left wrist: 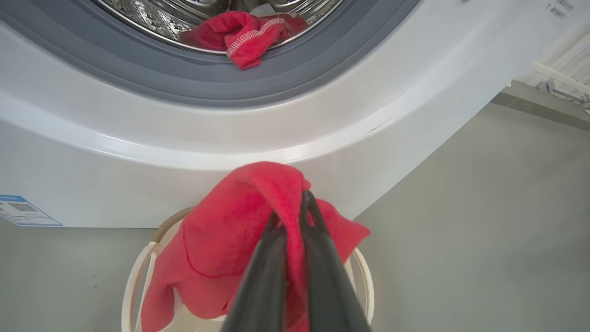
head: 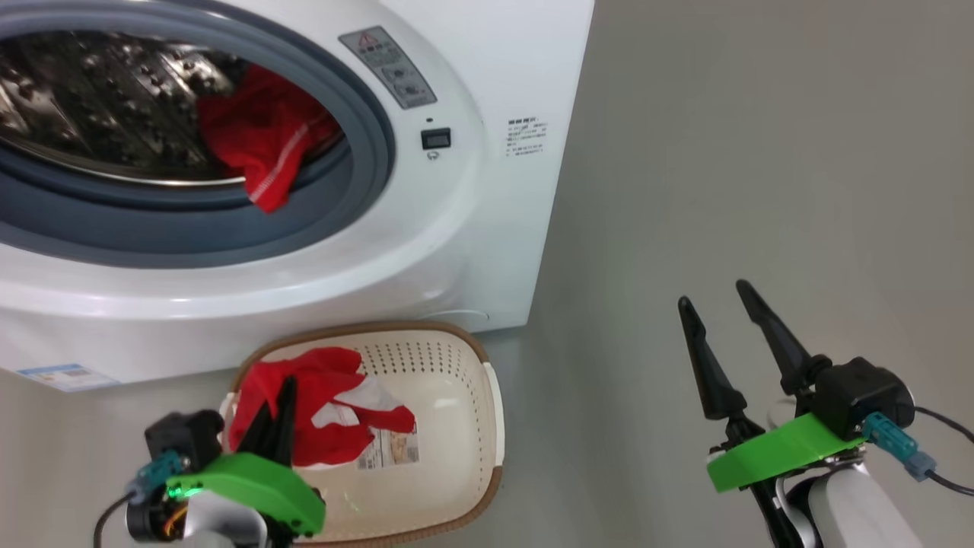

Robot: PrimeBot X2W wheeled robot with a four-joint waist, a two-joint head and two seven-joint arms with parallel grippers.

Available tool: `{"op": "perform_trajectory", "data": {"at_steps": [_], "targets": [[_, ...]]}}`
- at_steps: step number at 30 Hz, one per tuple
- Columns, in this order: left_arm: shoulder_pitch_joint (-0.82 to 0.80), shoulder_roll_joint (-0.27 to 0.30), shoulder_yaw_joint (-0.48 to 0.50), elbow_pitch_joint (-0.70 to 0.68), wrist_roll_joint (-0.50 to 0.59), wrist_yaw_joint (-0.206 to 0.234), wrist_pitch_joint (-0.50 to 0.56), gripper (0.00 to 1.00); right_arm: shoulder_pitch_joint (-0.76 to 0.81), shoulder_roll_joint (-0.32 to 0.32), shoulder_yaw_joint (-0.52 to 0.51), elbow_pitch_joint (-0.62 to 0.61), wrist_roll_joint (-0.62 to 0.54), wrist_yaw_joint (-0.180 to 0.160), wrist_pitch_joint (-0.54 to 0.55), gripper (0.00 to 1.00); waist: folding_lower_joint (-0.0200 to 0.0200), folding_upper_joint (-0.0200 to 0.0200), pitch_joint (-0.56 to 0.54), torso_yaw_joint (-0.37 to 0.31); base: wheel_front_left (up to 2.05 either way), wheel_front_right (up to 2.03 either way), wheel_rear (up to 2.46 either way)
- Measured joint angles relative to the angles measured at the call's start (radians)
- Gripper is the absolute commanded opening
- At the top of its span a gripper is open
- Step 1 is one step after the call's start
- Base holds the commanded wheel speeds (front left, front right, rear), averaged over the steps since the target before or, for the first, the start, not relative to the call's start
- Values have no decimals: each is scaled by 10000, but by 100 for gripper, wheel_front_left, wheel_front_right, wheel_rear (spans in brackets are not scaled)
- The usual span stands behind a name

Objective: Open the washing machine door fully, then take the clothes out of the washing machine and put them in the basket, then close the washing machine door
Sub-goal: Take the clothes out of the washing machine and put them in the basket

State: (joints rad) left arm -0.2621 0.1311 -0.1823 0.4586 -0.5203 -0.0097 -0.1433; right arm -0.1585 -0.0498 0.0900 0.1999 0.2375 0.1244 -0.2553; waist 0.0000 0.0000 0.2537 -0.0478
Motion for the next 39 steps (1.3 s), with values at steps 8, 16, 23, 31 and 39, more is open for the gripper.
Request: {"op": "perform_trajectory", "data": {"at_steps": [8, 16, 23, 31, 39], "targets": [[-1443, -140, -119, 2222, -13, -284, -61, 0, -408, -4, -13, -113, 0, 0, 0, 100, 0, 0, 830, -120, 0, 0, 0], [-3365, -339, -259, 5175, -673, -986, 1089, 0, -988, -8, 107, -245, 2, 0, 0, 100, 0, 0, 1868, -246, 0, 0, 0], [-4404, -362, -719, 6773, -813, -1143, 2056, 0, -1256, -12, 198, -255, 12, 0, 0, 100, 0, 0, 2495, -335, 0, 0, 0], [-4695, -414, -1360, 7183, -1269, -1154, 2107, 37, -1375, -12, 224, -267, 92, 0, 0, 100, 1, 0, 2844, -422, 0, 0, 0], [-4735, -395, -1712, 7258, -1701, -1154, 1045, 100, -1375, -12, 171, -29, 163, 0, 0, 100, 0, 0, 2521, -361, 0, 0, 0]]}}
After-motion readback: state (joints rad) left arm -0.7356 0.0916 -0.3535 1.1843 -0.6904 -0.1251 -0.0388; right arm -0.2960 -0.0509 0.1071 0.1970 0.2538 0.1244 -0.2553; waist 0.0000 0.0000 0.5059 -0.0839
